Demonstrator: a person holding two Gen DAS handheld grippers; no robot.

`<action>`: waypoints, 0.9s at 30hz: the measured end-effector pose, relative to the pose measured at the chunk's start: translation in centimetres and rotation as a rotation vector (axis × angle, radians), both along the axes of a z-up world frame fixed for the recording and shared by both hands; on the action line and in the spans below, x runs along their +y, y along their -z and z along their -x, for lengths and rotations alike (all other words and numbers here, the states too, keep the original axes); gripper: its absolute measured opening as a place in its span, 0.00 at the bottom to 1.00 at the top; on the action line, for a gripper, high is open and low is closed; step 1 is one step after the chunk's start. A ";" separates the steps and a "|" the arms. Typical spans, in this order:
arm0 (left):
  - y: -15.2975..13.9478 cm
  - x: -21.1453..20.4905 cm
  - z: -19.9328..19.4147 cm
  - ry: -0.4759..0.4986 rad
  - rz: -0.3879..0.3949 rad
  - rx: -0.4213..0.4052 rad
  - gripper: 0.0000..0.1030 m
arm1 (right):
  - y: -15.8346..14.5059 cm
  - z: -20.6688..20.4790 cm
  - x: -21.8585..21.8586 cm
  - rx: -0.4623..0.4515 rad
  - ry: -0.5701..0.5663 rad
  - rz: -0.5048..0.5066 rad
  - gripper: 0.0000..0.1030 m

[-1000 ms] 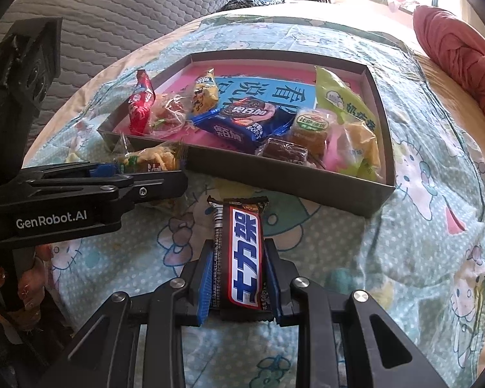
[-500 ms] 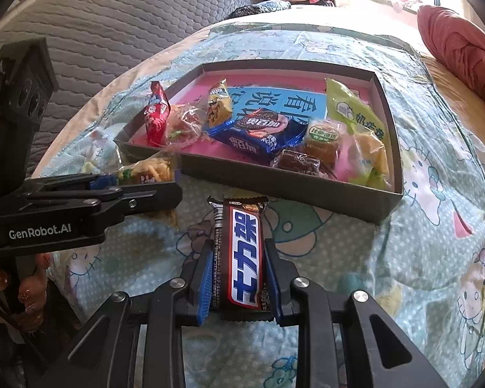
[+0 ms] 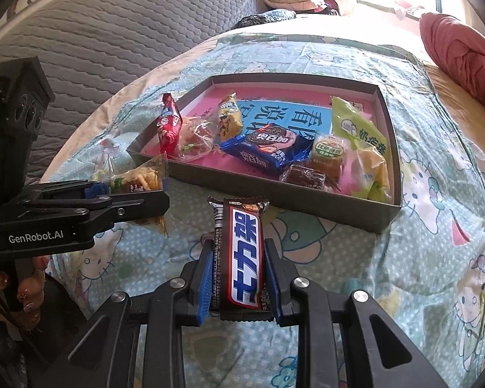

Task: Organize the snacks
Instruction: 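Lift and carry the bread bag and Snickers bar over the tray with both grippers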

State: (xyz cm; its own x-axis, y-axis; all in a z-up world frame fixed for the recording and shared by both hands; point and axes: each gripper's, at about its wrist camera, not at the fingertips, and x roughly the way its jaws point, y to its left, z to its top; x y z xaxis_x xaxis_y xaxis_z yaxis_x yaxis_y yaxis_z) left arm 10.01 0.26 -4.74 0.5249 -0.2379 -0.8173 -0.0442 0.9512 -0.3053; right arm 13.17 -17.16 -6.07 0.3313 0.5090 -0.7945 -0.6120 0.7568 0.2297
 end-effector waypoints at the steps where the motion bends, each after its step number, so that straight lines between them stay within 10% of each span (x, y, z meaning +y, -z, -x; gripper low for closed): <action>1: -0.1 0.1 0.1 -0.001 -0.001 -0.002 0.48 | 0.0 0.0 0.0 -0.001 0.000 -0.001 0.28; 27: -3.1 0.7 1.6 -0.030 -0.021 -0.063 0.48 | -1.8 0.5 -0.6 -0.027 -0.027 -0.105 0.28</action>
State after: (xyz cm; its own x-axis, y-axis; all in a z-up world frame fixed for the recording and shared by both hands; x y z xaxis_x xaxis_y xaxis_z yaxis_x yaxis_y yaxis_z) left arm 8.40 0.98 -1.62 0.5822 -0.2043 -0.7870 -0.0537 0.9561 -0.2880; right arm 12.62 -17.80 -4.24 0.3369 0.5975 -0.7277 -0.6385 0.7130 0.2899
